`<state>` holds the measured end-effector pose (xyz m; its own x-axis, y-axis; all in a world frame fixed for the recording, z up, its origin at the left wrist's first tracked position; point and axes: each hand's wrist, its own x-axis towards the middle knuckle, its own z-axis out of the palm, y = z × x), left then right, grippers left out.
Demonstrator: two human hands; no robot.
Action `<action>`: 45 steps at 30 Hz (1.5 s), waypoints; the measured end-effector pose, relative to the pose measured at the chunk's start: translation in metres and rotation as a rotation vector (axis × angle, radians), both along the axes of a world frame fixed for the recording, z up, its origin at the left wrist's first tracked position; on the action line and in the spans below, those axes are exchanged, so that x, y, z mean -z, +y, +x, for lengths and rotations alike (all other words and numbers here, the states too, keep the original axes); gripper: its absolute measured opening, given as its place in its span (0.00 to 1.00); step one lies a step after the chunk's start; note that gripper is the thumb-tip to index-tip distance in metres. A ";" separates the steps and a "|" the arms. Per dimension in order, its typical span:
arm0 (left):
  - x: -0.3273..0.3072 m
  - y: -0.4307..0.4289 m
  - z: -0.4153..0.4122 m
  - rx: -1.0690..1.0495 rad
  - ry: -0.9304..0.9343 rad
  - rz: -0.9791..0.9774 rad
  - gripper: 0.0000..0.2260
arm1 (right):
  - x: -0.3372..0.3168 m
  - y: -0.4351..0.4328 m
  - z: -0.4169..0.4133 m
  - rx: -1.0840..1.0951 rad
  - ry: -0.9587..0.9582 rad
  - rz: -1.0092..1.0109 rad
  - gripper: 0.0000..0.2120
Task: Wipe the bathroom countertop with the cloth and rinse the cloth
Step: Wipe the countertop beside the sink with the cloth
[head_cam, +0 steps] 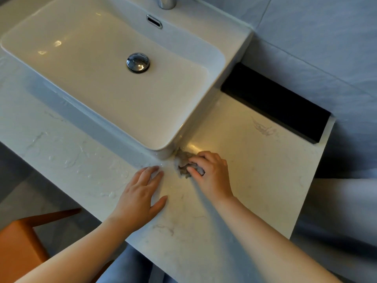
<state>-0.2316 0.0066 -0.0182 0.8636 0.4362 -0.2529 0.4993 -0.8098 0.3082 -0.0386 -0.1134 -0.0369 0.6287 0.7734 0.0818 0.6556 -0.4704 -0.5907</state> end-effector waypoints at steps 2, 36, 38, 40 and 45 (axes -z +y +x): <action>0.000 0.004 -0.002 0.029 0.008 0.001 0.32 | -0.001 -0.010 -0.012 -0.034 0.059 0.015 0.09; -0.001 0.023 -0.008 0.262 0.070 0.056 0.40 | -0.021 -0.045 -0.068 0.381 0.141 0.134 0.08; 0.000 0.022 -0.009 0.267 0.073 0.060 0.41 | -0.033 -0.049 -0.054 0.432 0.109 0.157 0.07; -0.001 0.019 -0.008 0.259 0.070 0.065 0.42 | -0.041 -0.050 -0.031 0.458 0.066 0.149 0.07; 0.001 0.016 -0.008 0.237 0.059 0.081 0.44 | -0.042 -0.044 0.045 0.508 -0.021 0.077 0.07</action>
